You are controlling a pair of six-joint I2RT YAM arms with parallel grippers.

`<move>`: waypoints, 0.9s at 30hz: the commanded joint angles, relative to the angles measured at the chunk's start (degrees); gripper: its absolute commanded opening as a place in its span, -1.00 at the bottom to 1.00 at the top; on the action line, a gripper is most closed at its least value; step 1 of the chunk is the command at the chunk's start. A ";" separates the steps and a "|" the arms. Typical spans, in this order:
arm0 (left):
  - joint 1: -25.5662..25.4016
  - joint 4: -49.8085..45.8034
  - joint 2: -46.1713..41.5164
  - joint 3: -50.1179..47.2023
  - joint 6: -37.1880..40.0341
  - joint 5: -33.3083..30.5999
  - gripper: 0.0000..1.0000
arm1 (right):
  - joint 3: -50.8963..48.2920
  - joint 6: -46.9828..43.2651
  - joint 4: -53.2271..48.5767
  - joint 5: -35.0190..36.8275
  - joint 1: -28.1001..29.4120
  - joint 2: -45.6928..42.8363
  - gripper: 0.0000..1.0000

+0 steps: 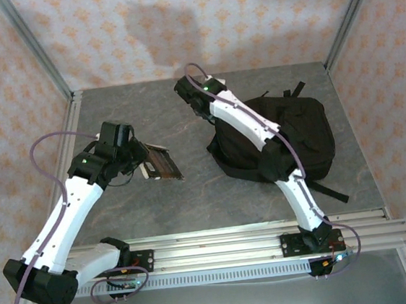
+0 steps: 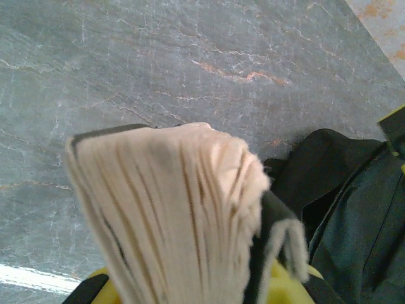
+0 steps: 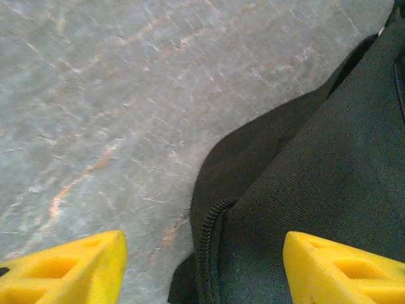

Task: Pack the student bag
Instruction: Open the student bag at the center of the table.

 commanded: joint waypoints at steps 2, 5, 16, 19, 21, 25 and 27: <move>-0.24 -0.52 -1.57 2.85 0.97 -4.03 -1.00 | 2.26 1.34 -7.48 3.55 -0.06 2.96 0.16; -0.24 -0.84 -1.46 2.60 0.81 -4.14 -1.00 | 2.33 0.74 -7.91 5.38 0.15 3.66 -0.18; -0.24 -0.53 -1.14 5.62 1.68 -3.69 -1.00 | -8.62 -13.40 5.57 3.07 2.84 -13.35 -1.00; -0.24 3.55 -0.85 7.32 3.90 1.39 -1.00 | -14.40 -20.34 11.16 -4.72 2.84 -20.78 -1.00; -0.16 6.46 -0.67 7.44 4.11 4.67 -1.00 | -17.05 -23.66 12.71 -11.29 2.45 -24.45 -1.00; -0.35 15.79 -0.26 4.77 2.13 12.21 -1.00 | -23.93 -22.98 17.73 -30.30 -1.33 -31.09 -1.00; -0.80 19.40 0.55 4.16 0.72 16.05 -1.00 | -26.75 -21.51 19.54 -33.69 -2.78 -34.11 -1.00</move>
